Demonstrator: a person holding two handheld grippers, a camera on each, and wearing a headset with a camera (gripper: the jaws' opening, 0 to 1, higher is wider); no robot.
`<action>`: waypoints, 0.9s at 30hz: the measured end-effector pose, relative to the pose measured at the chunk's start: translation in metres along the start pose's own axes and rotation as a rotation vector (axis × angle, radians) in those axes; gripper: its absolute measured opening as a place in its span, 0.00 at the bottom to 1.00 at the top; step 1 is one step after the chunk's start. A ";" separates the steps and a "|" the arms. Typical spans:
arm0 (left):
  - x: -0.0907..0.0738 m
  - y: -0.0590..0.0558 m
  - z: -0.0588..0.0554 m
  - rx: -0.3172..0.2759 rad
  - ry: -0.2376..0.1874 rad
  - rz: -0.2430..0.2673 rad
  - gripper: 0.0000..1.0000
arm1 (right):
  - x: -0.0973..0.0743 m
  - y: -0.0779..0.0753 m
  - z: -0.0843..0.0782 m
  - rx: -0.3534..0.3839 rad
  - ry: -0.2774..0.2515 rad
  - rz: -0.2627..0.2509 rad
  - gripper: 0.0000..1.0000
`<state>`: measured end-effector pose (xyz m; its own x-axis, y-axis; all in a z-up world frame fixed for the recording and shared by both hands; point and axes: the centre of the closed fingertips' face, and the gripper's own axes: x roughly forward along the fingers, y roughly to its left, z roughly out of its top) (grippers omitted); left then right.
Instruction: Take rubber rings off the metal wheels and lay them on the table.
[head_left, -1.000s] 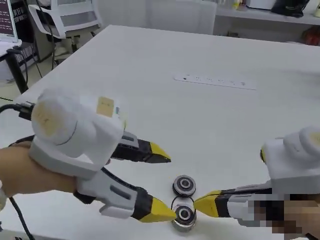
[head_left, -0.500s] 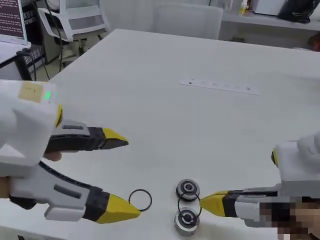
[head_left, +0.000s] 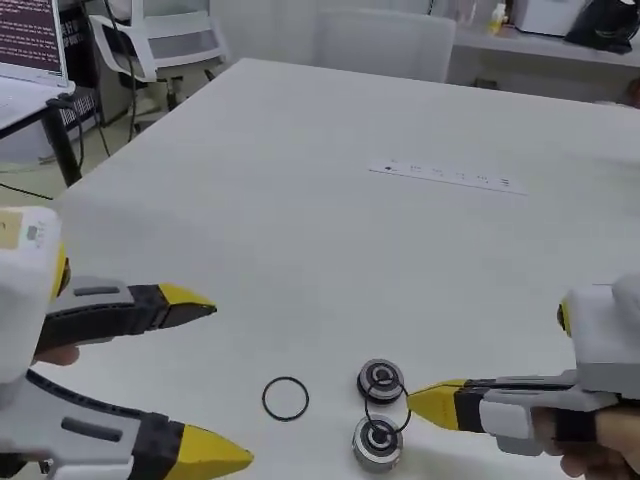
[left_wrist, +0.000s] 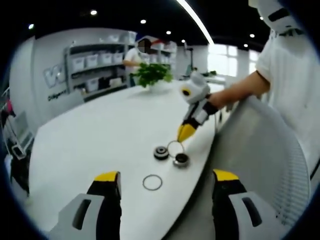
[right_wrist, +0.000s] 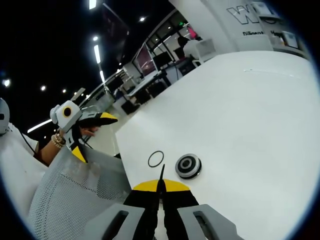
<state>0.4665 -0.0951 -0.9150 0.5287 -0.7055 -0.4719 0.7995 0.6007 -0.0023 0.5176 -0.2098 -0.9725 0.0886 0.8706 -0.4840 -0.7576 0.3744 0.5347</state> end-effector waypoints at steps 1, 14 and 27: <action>0.000 0.000 -0.002 -0.008 -0.001 0.008 0.75 | 0.000 0.000 0.000 0.001 -0.002 0.000 0.00; 0.002 0.004 -0.009 -0.061 0.001 0.048 0.79 | -0.003 0.002 0.009 0.001 -0.031 0.004 0.00; 0.002 0.007 -0.008 -0.092 -0.025 0.061 0.90 | -0.022 -0.004 0.041 0.029 -0.142 -0.015 0.00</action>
<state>0.4713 -0.0895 -0.9228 0.5836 -0.6749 -0.4515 0.7364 0.6742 -0.0560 0.5450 -0.2173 -0.9357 0.1921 0.9003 -0.3906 -0.7365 0.3953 0.5488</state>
